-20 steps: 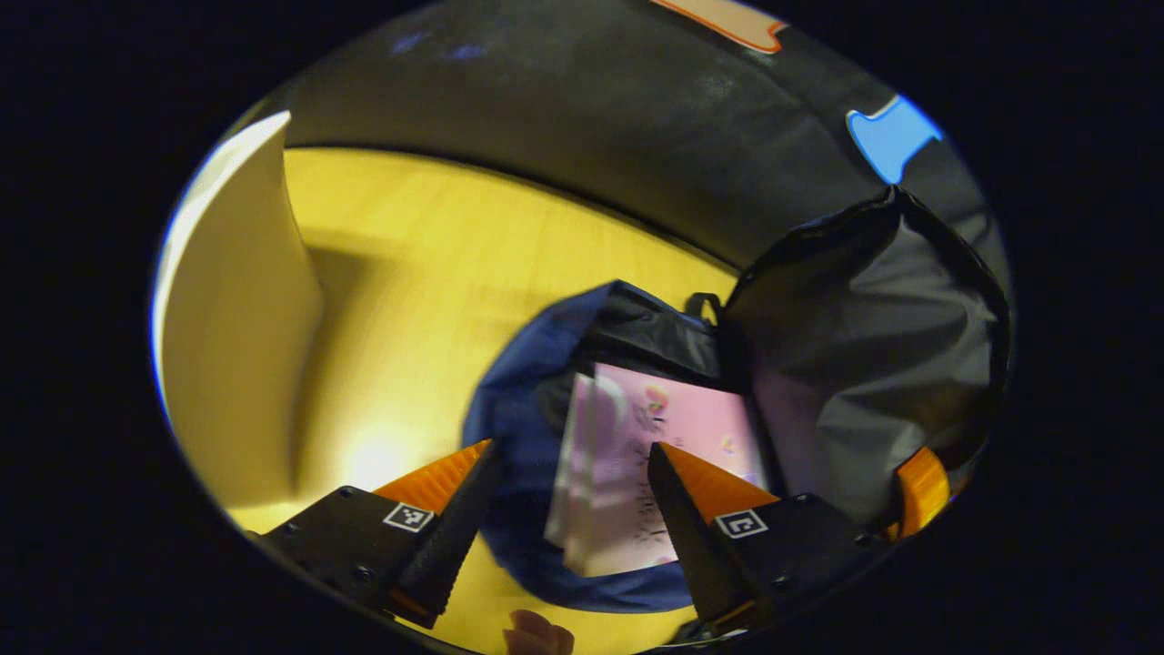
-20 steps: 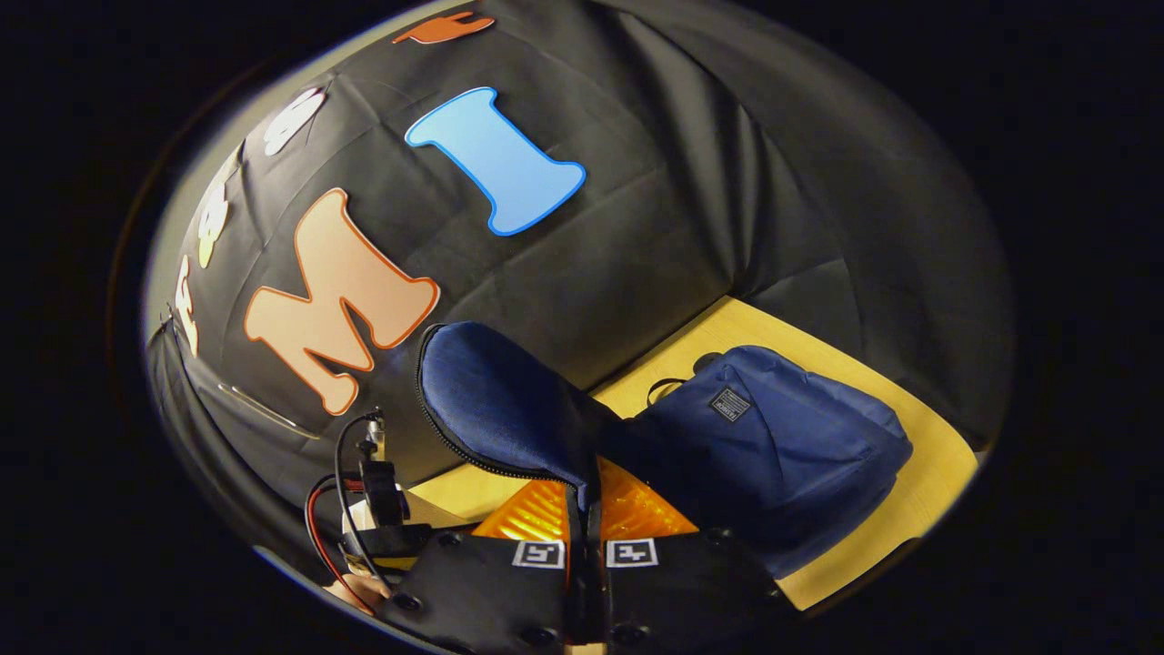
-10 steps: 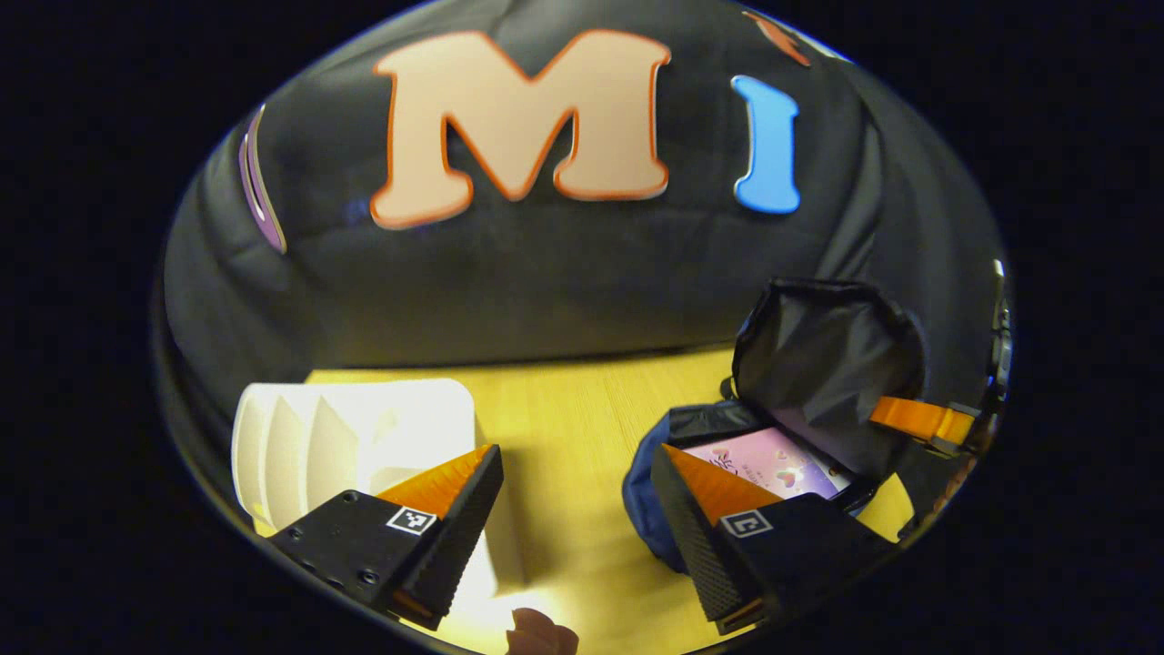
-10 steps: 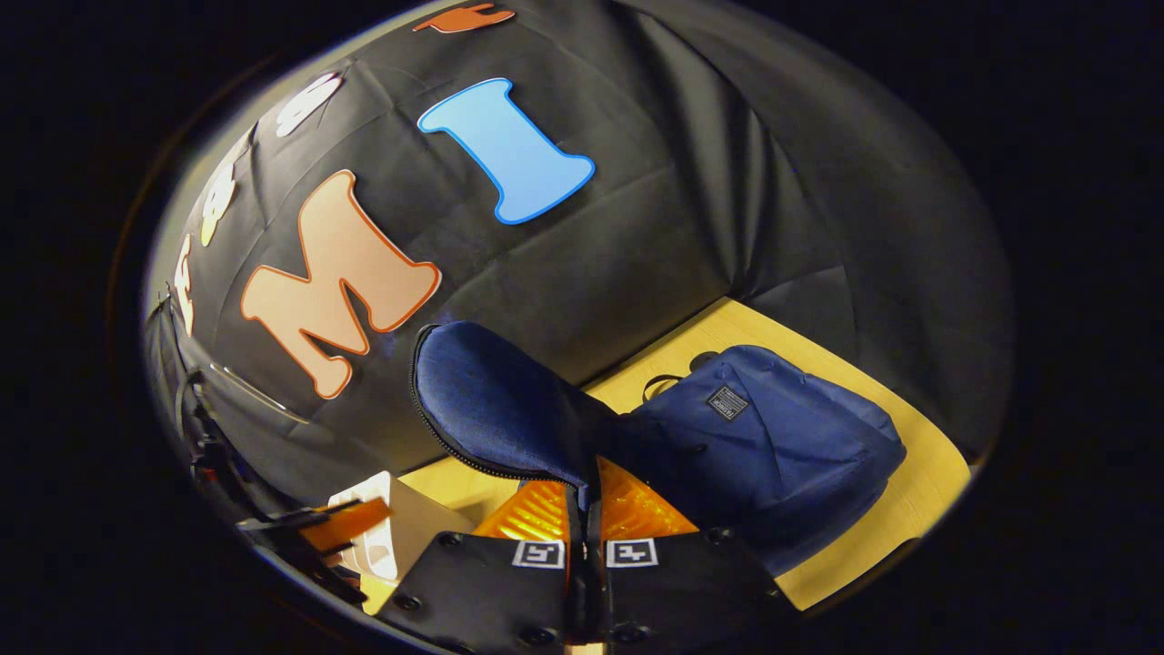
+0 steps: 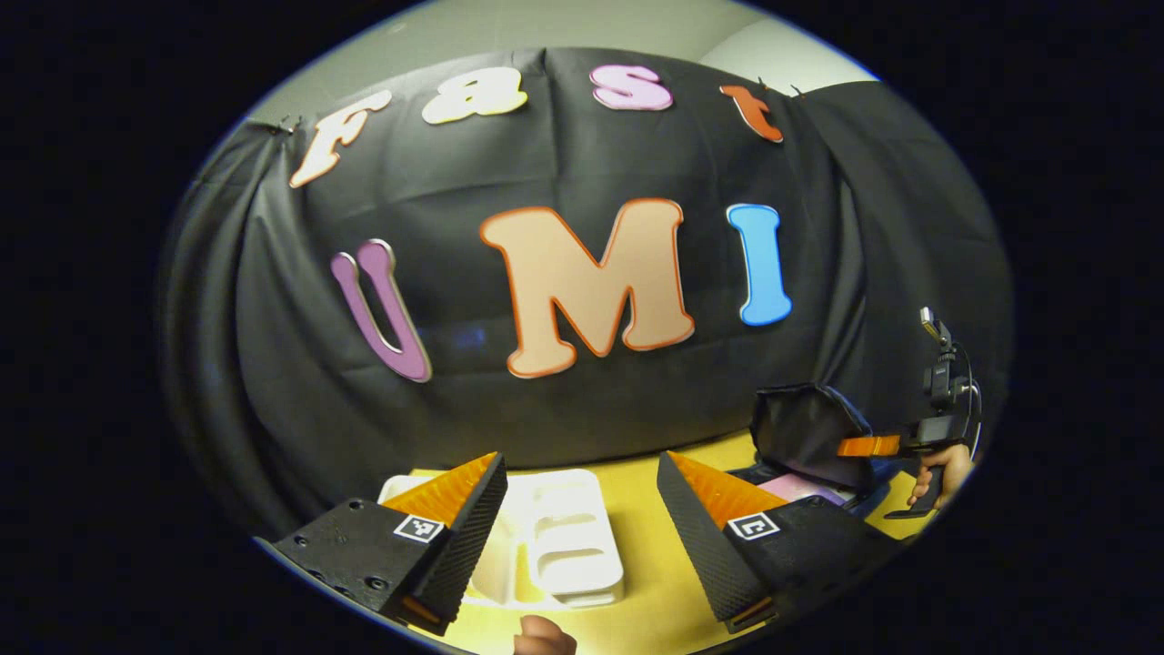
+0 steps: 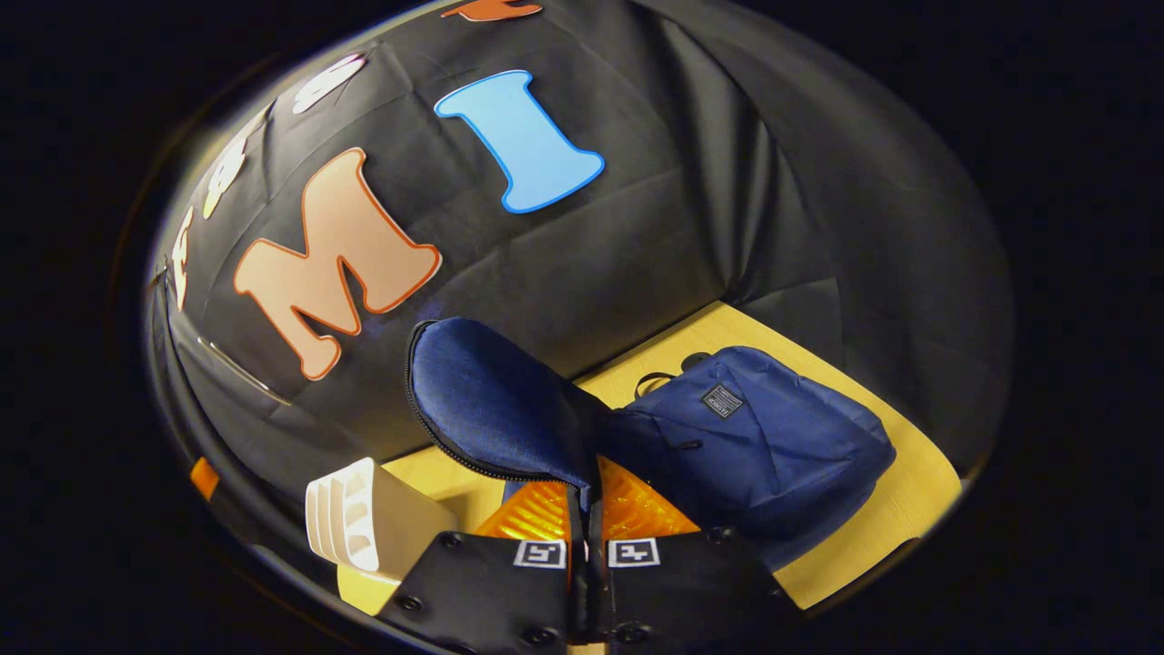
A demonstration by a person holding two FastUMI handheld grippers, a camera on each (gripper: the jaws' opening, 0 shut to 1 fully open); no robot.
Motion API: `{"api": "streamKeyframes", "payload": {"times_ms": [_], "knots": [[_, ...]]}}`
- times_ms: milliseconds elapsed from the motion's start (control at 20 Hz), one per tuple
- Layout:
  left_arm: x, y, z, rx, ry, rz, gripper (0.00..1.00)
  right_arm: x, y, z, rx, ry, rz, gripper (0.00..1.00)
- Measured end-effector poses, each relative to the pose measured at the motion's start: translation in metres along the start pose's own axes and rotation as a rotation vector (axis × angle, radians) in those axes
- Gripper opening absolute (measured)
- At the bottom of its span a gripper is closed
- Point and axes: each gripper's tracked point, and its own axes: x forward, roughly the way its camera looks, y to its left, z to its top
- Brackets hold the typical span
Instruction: Open the schoolbag, grab two books from the bookshelf and put them into the schoolbag.
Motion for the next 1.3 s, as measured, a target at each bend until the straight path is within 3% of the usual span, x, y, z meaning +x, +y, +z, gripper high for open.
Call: {"api": "streamKeyframes", "payload": {"times_ms": [100,150,300,550,650,700,950,1250,1300], "knots": [[-0.016,0.002,0.002,0.006,-0.007,0.006,1.0,-0.002,0.002,-0.003,-0.03,-0.002,-0.011,0.03],[-0.02,0.002,0.002,0.004,-0.004,0.001,0.96,-0.001,0.004,-0.005,-0.042,-0.001,-0.017,0.0],[-0.02,0.0,-0.002,-0.02,0.008,-0.024,1.0,-0.007,0.015,-0.012,-0.027,0.026,-0.007,0.04],[-0.025,0.0,-0.007,-0.045,0.015,-0.052,0.96,-0.016,0.025,-0.024,-0.085,0.025,-0.029,0.66],[-0.026,0.006,-0.003,-0.049,0.006,-0.049,1.0,-0.027,0.025,-0.027,-0.135,0.008,-0.048,0.92],[-0.025,0.007,-0.002,-0.054,-0.002,-0.049,1.0,-0.033,0.027,-0.027,-0.154,-0.008,-0.05,0.98],[-0.023,0.008,-0.007,-0.08,0.0,-0.051,0.97,-0.065,0.06,-0.021,-0.235,-0.088,-0.022,0.94],[-0.022,0.012,0.003,-0.096,-0.024,-0.057,0.97,-0.114,0.114,0.015,-0.309,-0.241,0.03,0.94],[-0.022,0.014,0.005,-0.097,-0.03,-0.055,0.97,-0.122,0.123,0.022,-0.322,-0.268,0.044,1.0]]}}
